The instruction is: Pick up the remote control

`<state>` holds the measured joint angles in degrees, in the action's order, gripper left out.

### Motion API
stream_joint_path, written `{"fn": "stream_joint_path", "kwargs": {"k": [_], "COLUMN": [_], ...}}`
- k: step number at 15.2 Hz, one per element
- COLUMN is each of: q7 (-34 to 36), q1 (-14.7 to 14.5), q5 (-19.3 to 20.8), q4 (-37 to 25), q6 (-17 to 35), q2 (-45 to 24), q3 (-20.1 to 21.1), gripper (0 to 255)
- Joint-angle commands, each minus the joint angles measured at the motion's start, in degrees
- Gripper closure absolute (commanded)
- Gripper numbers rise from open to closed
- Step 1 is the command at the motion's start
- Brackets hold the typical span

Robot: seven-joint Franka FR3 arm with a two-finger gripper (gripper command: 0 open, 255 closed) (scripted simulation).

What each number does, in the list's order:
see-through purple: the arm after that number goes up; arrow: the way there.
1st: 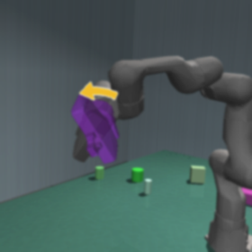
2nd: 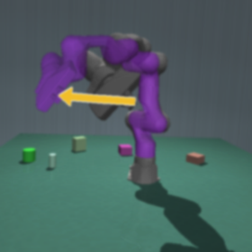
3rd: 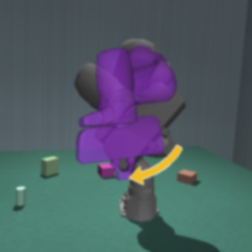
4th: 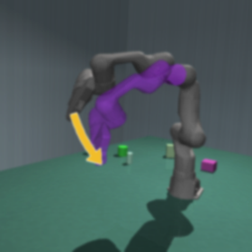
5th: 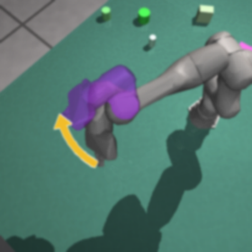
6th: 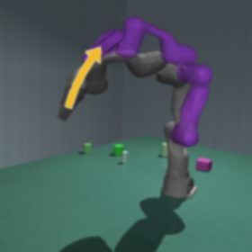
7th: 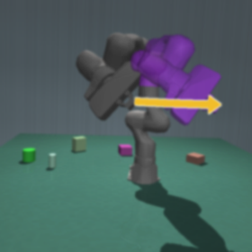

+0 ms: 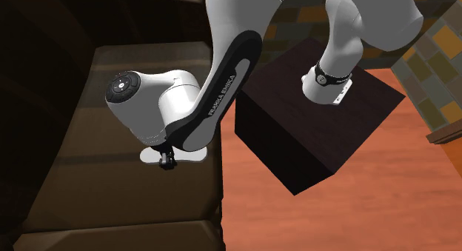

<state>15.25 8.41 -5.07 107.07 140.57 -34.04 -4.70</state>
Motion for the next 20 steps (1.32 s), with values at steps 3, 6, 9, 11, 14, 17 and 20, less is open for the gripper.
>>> {"fn": "stream_joint_path", "kwargs": {"k": [3, 6, 9, 11, 14, 17, 20], "q7": [0.00, 0.01, 0.16, 0.26, 0.41, 0.56, 0.71], "q1": [0.01, -0.01, -0.13, -0.20, -0.31, -0.41, -0.49], "q5": [0.00, -0.01, 0.20, 0.35, 0.56, 0.78, 0.99], "q4": [-0.03, 0.03, 0.22, 0.27, 0.23, 0.10, -0.15], "q6": [0.00, 0.09, -1.47, -2.54, -4.20, -5.90, -7.64], "q2": [-0.01, -0.04, 1.71, 2.84, 4.47, 6.03, 7.53], "q3": [0.00, 0.01, -0.16, -0.27, -0.42, -0.56, -0.69], "gripper": [255, 255, 255, 255, 255, 255, 255]}}
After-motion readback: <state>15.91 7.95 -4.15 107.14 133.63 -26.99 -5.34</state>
